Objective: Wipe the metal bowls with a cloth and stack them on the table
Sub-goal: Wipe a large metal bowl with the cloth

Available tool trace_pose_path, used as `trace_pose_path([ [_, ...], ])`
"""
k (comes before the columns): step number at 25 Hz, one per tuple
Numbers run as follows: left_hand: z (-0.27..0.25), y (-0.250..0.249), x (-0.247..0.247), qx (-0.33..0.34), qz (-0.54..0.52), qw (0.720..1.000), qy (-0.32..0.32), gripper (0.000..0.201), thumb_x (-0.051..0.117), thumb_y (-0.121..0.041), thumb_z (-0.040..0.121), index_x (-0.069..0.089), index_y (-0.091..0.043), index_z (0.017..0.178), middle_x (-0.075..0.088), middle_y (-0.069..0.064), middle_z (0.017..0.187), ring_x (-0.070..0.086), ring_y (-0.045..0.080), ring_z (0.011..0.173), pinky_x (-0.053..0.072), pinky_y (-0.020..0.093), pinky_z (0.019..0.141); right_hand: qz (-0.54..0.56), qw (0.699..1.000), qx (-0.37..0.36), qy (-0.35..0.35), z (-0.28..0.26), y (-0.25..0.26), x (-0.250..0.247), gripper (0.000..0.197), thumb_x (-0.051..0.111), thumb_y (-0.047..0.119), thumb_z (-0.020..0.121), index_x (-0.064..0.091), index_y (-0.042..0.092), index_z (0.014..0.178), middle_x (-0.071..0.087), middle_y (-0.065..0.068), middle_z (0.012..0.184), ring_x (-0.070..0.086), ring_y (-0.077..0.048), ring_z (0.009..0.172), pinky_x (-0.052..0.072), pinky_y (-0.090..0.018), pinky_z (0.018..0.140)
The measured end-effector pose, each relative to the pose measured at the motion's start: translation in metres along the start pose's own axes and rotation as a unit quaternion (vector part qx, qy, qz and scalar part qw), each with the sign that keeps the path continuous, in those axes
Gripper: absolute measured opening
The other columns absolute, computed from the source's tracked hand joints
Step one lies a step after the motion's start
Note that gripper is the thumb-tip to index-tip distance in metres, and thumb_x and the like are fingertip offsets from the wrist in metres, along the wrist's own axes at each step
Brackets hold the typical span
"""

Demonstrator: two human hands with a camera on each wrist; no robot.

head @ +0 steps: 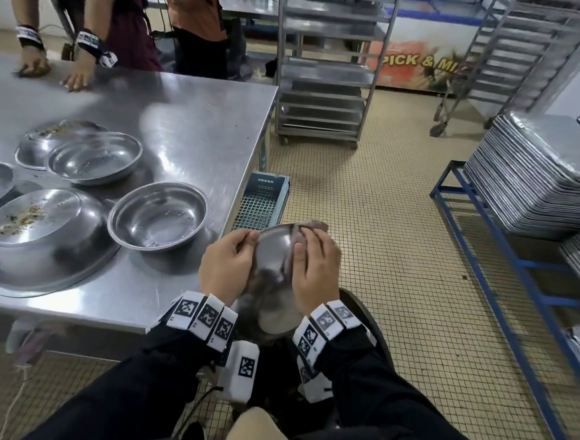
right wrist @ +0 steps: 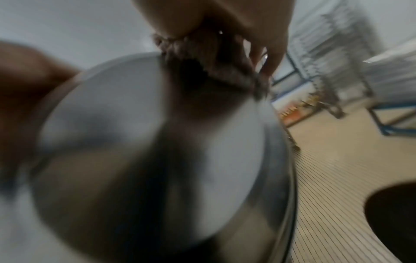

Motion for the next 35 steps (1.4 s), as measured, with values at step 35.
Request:
trace_pose_path([
  [35, -0.010, 0.014, 0.004, 0.055, -0.030, 0.994, 0.085, 0.024, 0.061, -0.023, 0.094, 0.069, -0.020, 0.117, 0.071, -0.008, 0.093, 0.066, 0.007, 0.085, 0.052, 0.025, 0.083, 0.100, 0.978, -0.039, 0.177, 0.021, -0.010, 0.011, 0.013, 0.045, 0.006, 0.095, 0.057, 0.011, 0.093, 0.061, -0.002, 0.094, 0.056, -0.013, 0.087, 0.047, -0.021, 0.079],
])
Point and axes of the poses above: each hand's wrist, its own z-axis towards the middle knuckle, its own x-axis out of the palm, y = z × x, the point moved 10 cm from there along z, towards the middle knuckle
